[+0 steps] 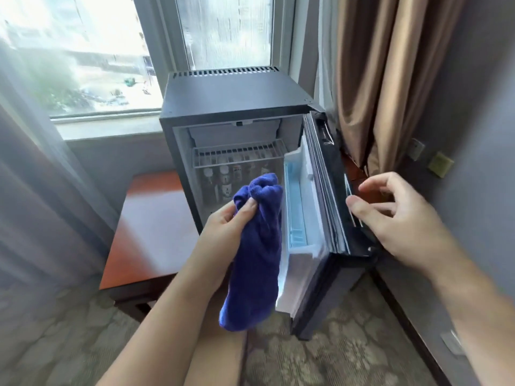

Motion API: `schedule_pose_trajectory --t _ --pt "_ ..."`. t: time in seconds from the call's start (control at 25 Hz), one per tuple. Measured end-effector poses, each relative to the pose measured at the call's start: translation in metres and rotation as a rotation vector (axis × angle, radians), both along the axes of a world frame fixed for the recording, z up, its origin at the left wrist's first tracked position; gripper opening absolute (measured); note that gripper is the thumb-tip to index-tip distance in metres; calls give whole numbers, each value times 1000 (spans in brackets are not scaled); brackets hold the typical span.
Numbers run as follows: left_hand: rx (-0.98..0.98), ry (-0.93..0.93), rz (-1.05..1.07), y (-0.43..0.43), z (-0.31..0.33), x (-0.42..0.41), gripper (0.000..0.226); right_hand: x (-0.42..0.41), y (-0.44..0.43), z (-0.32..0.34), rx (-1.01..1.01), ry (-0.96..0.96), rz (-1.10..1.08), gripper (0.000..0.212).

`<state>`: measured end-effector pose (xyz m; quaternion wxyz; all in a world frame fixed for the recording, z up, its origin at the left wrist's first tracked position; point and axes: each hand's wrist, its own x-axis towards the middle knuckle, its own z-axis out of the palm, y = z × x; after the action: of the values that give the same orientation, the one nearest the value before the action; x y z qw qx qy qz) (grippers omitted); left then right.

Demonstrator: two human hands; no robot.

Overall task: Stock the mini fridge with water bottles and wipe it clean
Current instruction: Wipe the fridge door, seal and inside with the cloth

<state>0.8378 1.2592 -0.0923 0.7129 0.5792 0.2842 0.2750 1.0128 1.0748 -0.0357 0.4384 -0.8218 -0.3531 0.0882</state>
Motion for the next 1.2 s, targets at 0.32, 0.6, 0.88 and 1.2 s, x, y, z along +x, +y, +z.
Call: schedule_pose_trajectory --t 0.32,0.6,0.88,1.2 --pt "130 85 38 5 2 99 33 75 24 20 -542 -170 204 67" --pt "130 117 59 24 -1 135 24 82 43 24 -411 -385 218 57" --pt "114 68 98 60 -4 176 21 123 37 33 -165 -299 77 29" --pt "304 123 181 71 4 244 32 148 52 25 -93 -163 10 36"
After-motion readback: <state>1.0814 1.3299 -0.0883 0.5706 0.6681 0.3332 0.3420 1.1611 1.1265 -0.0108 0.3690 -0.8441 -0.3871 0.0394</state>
